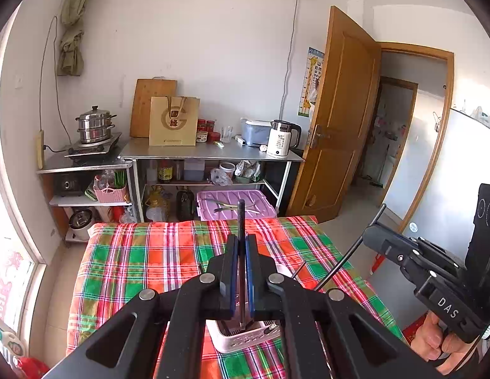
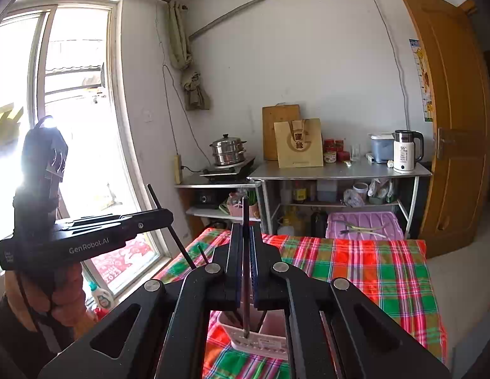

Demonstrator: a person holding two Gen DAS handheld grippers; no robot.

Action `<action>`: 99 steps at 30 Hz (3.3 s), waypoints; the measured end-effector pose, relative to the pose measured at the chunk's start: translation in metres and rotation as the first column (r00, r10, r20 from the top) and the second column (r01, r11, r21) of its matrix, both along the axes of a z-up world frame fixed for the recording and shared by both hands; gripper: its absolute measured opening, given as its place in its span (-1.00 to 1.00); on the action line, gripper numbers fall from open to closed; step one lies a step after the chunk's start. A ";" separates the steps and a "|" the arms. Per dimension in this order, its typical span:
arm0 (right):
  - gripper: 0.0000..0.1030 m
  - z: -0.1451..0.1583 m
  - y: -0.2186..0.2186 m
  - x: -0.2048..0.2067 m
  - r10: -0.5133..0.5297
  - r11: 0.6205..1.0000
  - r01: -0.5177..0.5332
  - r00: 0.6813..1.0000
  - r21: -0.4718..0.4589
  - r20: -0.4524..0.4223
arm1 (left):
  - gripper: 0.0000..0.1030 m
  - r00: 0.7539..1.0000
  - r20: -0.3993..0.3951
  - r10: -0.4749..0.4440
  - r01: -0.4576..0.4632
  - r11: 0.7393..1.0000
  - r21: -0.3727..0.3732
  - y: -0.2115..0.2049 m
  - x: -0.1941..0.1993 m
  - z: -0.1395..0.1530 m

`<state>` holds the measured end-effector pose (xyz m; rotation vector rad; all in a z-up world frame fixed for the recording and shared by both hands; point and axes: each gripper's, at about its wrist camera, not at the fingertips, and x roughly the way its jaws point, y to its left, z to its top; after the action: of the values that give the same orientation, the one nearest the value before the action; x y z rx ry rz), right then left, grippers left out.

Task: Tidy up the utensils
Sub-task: 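Lift the right gripper's chopsticks over the basket while the left gripper carries its chopsticks there, then open the right gripper into the basket while the left gripper drops its chopsticks in, then move both grippers back down toward the remaining utensils on the cloth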

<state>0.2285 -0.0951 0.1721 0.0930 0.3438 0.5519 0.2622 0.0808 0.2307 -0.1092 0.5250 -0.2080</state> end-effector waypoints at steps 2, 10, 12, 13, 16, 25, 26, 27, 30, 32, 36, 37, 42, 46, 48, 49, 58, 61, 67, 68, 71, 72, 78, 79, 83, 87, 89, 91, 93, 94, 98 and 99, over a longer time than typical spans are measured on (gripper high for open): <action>-0.92 -0.003 0.002 0.005 -0.004 1.000 0.004 1.000 0.003 -0.001 | -0.92 1.000 -0.010 0.003 -0.003 1.000 -0.003 0.002 0.005 -0.007; -0.92 -0.028 0.008 0.018 -0.020 1.000 0.020 1.000 -0.012 -0.024 | -0.92 0.999 -0.049 0.010 -0.010 1.000 -0.014 0.010 0.023 -0.035; -0.92 -0.036 0.007 0.020 -0.023 1.000 0.022 0.999 -0.017 -0.041 | -0.92 0.998 -0.062 0.008 -0.009 1.000 -0.020 0.012 0.026 -0.043; -0.92 -0.040 0.007 0.021 -0.023 1.000 0.022 0.999 -0.017 -0.049 | -0.92 0.998 -0.069 0.008 -0.009 1.000 -0.023 0.012 0.026 -0.047; -0.92 -0.051 0.005 0.021 -0.023 1.000 0.022 0.997 -0.020 -0.068 | -0.92 0.996 -0.087 0.004 -0.007 0.999 -0.036 0.014 0.027 -0.058; -0.92 -0.081 0.006 0.025 -0.023 0.999 0.018 0.989 -0.037 -0.143 | -0.92 0.990 -0.142 -0.005 0.001 0.999 -0.032 0.013 0.029 -0.091; -0.92 -0.084 0.006 0.026 -0.023 0.999 0.017 0.988 -0.040 -0.153 | -0.92 0.989 -0.149 -0.005 0.000 0.999 -0.034 0.013 0.030 -0.094; -0.92 -0.086 0.006 0.027 -0.022 0.999 0.015 0.986 -0.042 -0.163 | -0.92 0.988 -0.157 -0.003 -0.002 1.000 -0.031 0.013 0.030 -0.097; -0.92 -0.092 0.007 0.030 -0.015 0.998 0.005 0.983 -0.055 -0.185 | -0.92 0.987 -0.161 0.018 -0.020 1.000 -0.011 0.014 0.032 -0.104; -0.91 -0.092 0.006 0.029 -0.020 0.998 0.008 0.983 -0.064 -0.184 | -0.91 0.986 -0.164 0.022 -0.025 1.000 -0.014 0.016 0.032 -0.105; -0.66 -0.089 0.000 0.026 -0.027 0.998 0.017 0.983 -0.060 -0.179 | -0.60 0.990 -0.139 0.026 -0.029 0.999 -0.019 0.019 0.025 -0.100; -0.64 -0.087 -0.002 0.024 -0.027 0.998 0.017 0.984 -0.059 -0.176 | -0.46 0.992 -0.127 0.026 -0.029 0.999 -0.023 0.020 0.021 -0.098; -0.63 -0.081 -0.013 0.010 -0.029 0.998 0.021 0.988 -0.060 -0.149 | -0.31 0.997 -0.070 0.042 -0.045 0.999 -0.030 0.025 0.000 -0.090; -0.63 -0.077 -0.024 -0.005 -0.031 0.999 0.026 0.991 -0.044 -0.131 | -0.31 0.998 -0.041 0.057 -0.059 0.997 -0.042 0.028 -0.017 -0.086; -0.63 -0.077 -0.030 -0.014 -0.032 0.999 0.027 0.992 -0.040 -0.122 | -0.31 0.997 -0.025 0.068 -0.069 0.997 -0.044 0.029 -0.028 -0.084; -0.63 -0.077 -0.033 -0.018 -0.034 0.999 0.029 0.993 -0.041 -0.116 | -0.31 0.998 -0.016 0.068 -0.069 0.997 -0.047 0.029 -0.034 -0.083; -0.62 -0.092 -0.063 -0.051 -0.055 0.997 0.048 0.991 -0.059 -0.126 | -0.31 1.000 0.020 0.018 -0.017 0.998 -0.060 0.008 -0.091 -0.098; -0.62 -0.103 -0.073 -0.057 -0.067 0.997 0.060 0.987 -0.056 -0.147 | -0.31 1.000 0.004 0.000 0.001 0.998 -0.060 -0.006 -0.102 -0.111; -0.62 -0.126 -0.091 -0.066 -0.089 0.995 0.079 0.976 -0.056 -0.199 | -0.31 0.998 -0.049 -0.051 0.048 0.997 -0.057 -0.032 -0.115 -0.143; -0.62 -0.130 -0.094 -0.067 -0.089 0.995 0.079 0.974 -0.056 -0.208 | -0.31 0.997 -0.060 -0.057 0.054 0.997 -0.058 -0.035 -0.117 -0.149; -0.62 -0.142 -0.099 -0.070 -0.095 0.995 0.083 0.969 -0.063 -0.229 | -0.31 0.992 -0.097 -0.080 0.074 0.996 -0.058 -0.046 -0.118 -0.166; -0.62 -0.147 -0.101 -0.071 -0.097 0.994 0.083 0.966 -0.066 -0.238 | -0.31 0.989 -0.111 -0.092 0.086 0.994 -0.061 -0.050 -0.117 -0.171; -0.62 -0.169 -0.107 -0.065 -0.104 0.993 0.081 0.951 -0.090 -0.290 | -0.31 0.975 -0.190 -0.116 0.105 0.992 -0.067 -0.070 -0.105 -0.197; -0.62 -0.172 -0.108 -0.064 -0.106 0.992 0.081 0.948 -0.095 -0.301 | -0.31 0.971 -0.206 -0.119 0.107 0.992 -0.071 -0.072 -0.101 -0.201; -0.62 -0.186 -0.109 -0.056 -0.115 0.990 0.080 0.935 -0.118 -0.334 | -0.31 0.949 -0.287 -0.127 0.108 0.991 -0.082 -0.081 -0.085 -0.218; -0.62 -0.200 -0.108 -0.046 -0.137 0.985 0.086 0.918 -0.150 -0.372 | -0.31 0.932 -0.338 -0.128 0.108 0.991 -0.078 -0.087 -0.068 -0.229; -0.63 -0.208 -0.107 -0.040 -0.140 0.983 0.083 0.911 -0.162 -0.388 | -0.31 0.923 -0.361 -0.131 0.109 0.991 -0.080 -0.089 -0.058 -0.236; -0.63 -0.214 -0.106 -0.035 -0.145 0.982 0.080 0.902 -0.173 -0.407 | -0.31 0.913 -0.386 -0.134 0.110 0.990 -0.083 -0.093 -0.047 -0.242; -0.63 -0.221 -0.105 -0.029 -0.154 0.979 0.081 0.894 -0.185 -0.421 | -0.31 0.902 -0.412 -0.132 0.104 0.990 -0.090 -0.094 -0.036 -0.248; -0.63 -0.224 -0.104 -0.026 -0.157 0.978 0.080 0.891 -0.191 -0.427 | -0.31 0.898 -0.421 -0.132 0.101 0.990 -0.095 -0.096 -0.031 -0.250; -0.63 -0.233 -0.101 -0.016 -0.164 0.975 0.074 0.880 -0.211 -0.446 | -0.31 0.887 -0.446 -0.123 0.086 0.991 -0.101 -0.100 -0.014 -0.258; -0.63 -0.236 -0.101 -0.014 -0.166 0.974 0.074 0.877 -0.215 -0.451 | -0.31 0.884 -0.452 -0.119 0.083 0.992 -0.098 -0.101 -0.010 -0.260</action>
<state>0.2145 -0.1958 -0.0635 0.0590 0.8572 0.3636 0.2523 -0.0200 -0.0297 -0.2086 0.9969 -0.3073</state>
